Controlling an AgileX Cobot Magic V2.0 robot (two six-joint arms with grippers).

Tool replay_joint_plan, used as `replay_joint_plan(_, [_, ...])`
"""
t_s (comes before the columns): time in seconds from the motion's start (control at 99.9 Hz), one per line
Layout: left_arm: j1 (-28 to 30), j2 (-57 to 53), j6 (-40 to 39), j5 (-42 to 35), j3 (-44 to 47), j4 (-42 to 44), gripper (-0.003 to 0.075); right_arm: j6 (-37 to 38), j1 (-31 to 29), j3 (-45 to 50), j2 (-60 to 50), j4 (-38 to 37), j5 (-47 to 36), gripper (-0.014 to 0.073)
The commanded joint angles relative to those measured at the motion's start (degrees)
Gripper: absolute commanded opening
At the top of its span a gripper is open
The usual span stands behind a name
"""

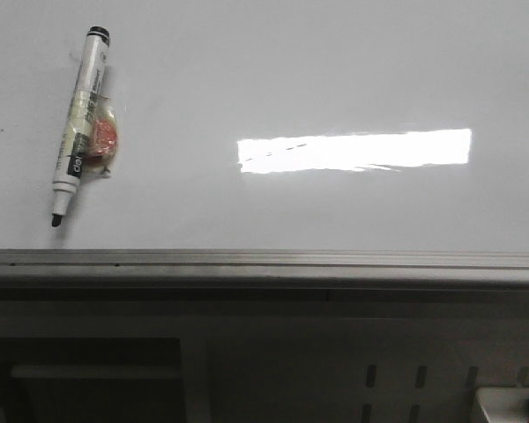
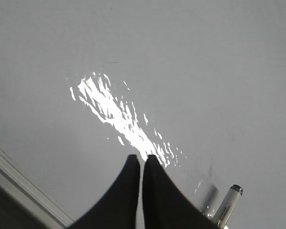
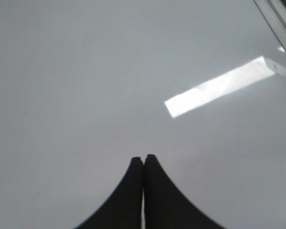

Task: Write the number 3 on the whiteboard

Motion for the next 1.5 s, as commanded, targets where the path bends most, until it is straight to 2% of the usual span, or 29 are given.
replay_joint_plan(0.0, [0.10,-1.24,3.13,-0.18,-2.26,1.20,-0.0020,-0.11,-0.31,-5.55,-0.52,0.16,-0.84,-0.0064])
replay_joint_plan(0.12, [0.10,2.52,9.26,6.96,-9.62,11.49,-0.0020,-1.08,-0.31,-12.31,1.83,-2.67,10.05,-0.0038])
replay_joint_plan(0.18, [0.10,6.79,12.47,11.45,-14.25,16.76,-0.0014,-3.54,-0.31,-15.67,3.90,-2.82,14.65,0.0031])
replay_joint_plan(0.23, [0.10,10.96,16.01,16.94,-18.02,20.51,0.0027,-5.46,-0.31,-18.07,6.01,-2.82,17.28,0.0107])
replay_joint_plan(0.3, [0.10,17.56,21.97,23.36,-23.10,21.49,0.0174,-6.25,-0.31,-21.19,9.24,-2.82,19.96,0.0226])
replay_joint_plan(0.33, [0.10,20.32,23.61,25.45,-24.98,21.49,0.0274,-6.25,-0.31,-22.39,10.88,-2.82,20.93,0.0276])
replay_joint_plan(0.4, [0.10,26.94,24.01,29.99,-29.28,21.06,0.0452,-6.25,-0.31,-25.14,14.05,-2.82,23.16,0.0342])
replay_joint_plan(0.45, [-0.13,31.12,24.97,33.24,-32.35,19.68,0.0513,-6.34,-0.31,-26.77,15.93,-2.82,24.39,0.0354])
replay_joint_plan(0.51, [-1.73,35.48,26.32,35.50,-34.69,17.19,0.0504,-6.34,-0.31,-28.21,17.62,-2.82,25.07,0.0353])
replay_joint_plan(0.58, [-4.81,39.28,29.98,36.69,-36.70,14.62,0.0449,-6.34,-0.20,-28.49,18.33,-2.43,24.72,0.0353])
replay_joint_plan(0.681, [-10.16,43.60,31.58,36.80,-38.47,14.65,0.0408,-6.34,0.52,-28.49,18.33,-2.43,24.88,0.0353])
replay_joint_plan(0.781, [-15.36,47.31,31.58,34.80,-39.17,15.35,0.0408,-6.34,0.98,-28.49,18.33,-2.43,24.88,0.0353])
replay_joint_plan(0.921, [-19.57,51.93,30.24,28.48,-39.30,14.96,0.0408,-6.34,0.98,-28.49,18.33,-2.43,24.88,0.0353])
replay_joint_plan(1.181, [-22.78,59.70,30.24,22.54,-39.30,11.07,0.0409,-6.34,0.98,-28.39,18.33,-2.43,25.13,0.0353])
replay_joint_plan(1.491, [-22.95,64.77,30.24,17.31,-39.30,11.07,0.0397,-6.34,0.98,-28.39,18.33,-2.43,27.27,0.0353])
